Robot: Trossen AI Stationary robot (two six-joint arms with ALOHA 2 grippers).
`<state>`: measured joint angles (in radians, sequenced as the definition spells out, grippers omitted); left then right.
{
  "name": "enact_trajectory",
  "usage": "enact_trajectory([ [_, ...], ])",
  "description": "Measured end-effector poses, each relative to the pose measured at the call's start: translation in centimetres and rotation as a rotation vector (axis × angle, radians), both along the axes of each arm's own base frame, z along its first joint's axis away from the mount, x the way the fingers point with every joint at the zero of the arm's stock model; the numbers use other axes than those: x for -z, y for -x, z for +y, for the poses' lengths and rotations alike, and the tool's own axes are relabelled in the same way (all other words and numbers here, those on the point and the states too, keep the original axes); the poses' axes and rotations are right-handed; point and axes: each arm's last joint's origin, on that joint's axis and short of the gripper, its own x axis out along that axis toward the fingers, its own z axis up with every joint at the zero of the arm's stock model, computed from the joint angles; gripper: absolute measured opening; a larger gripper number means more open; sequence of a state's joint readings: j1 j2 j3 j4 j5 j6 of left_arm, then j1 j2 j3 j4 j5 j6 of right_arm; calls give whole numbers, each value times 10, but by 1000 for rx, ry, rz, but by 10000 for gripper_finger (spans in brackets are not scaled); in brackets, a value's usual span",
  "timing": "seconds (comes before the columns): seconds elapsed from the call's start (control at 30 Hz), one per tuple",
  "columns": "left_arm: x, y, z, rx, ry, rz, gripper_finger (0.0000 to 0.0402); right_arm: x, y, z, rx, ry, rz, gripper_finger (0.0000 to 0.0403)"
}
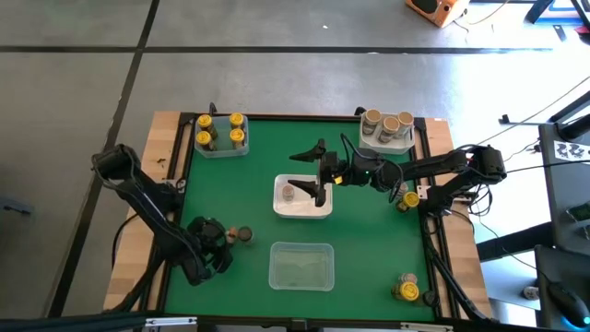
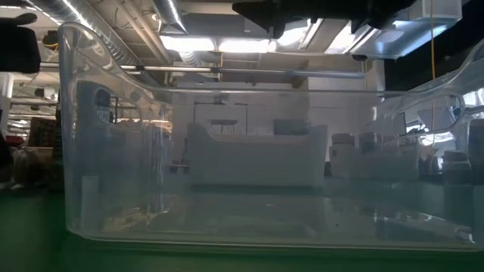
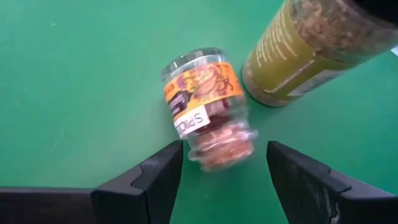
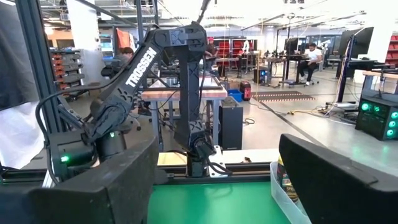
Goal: Sort spices by type
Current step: Put the left brown seasoning bottle into the bottom white bin
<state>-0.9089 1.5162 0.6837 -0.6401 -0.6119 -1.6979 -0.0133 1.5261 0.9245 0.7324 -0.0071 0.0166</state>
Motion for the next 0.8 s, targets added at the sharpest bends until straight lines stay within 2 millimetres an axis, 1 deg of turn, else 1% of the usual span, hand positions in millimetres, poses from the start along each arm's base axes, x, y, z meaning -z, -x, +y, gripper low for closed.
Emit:
enact_trajectory([
  [0.3,7,4,8,-39,-65,-51,228,0,0,0,0,0,0,333],
  [0.6,15,7,19,-90,-74,-45,228,0,0,0,0,0,0,333],
  [0.8,18,9,21,-50,-107,-21,228,0,0,0,0,0,0,333],
])
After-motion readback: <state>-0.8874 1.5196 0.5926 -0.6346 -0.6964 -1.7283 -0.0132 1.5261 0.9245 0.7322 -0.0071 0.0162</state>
